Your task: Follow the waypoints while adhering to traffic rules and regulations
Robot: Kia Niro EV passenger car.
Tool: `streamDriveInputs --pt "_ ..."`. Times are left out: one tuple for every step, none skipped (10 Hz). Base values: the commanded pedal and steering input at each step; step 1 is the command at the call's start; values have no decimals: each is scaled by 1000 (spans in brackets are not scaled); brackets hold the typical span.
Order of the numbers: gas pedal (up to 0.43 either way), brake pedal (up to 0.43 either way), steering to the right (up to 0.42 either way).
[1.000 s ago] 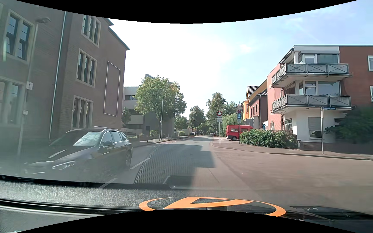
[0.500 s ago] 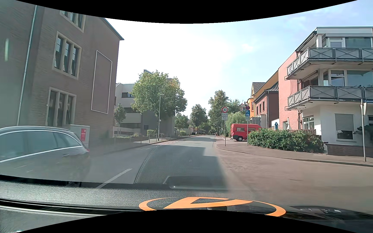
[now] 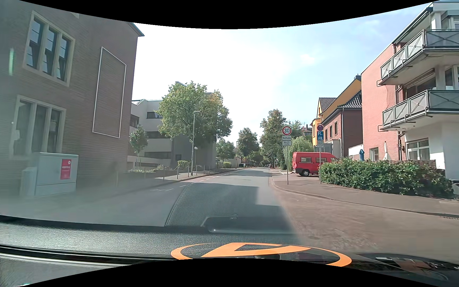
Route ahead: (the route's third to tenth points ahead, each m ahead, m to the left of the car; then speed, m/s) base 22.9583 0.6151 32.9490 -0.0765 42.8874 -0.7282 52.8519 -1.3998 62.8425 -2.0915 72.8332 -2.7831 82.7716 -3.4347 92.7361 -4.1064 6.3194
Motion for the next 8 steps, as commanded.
streamDriveInputs --pt "110 0 -13" --pt "110 0 -12" --pt "110 0 -11" --pt "118 0 -9" --pt "118 0 -8" --pt "118 0 -7" --pt "118 0 -3" --pt "118 0 -2"
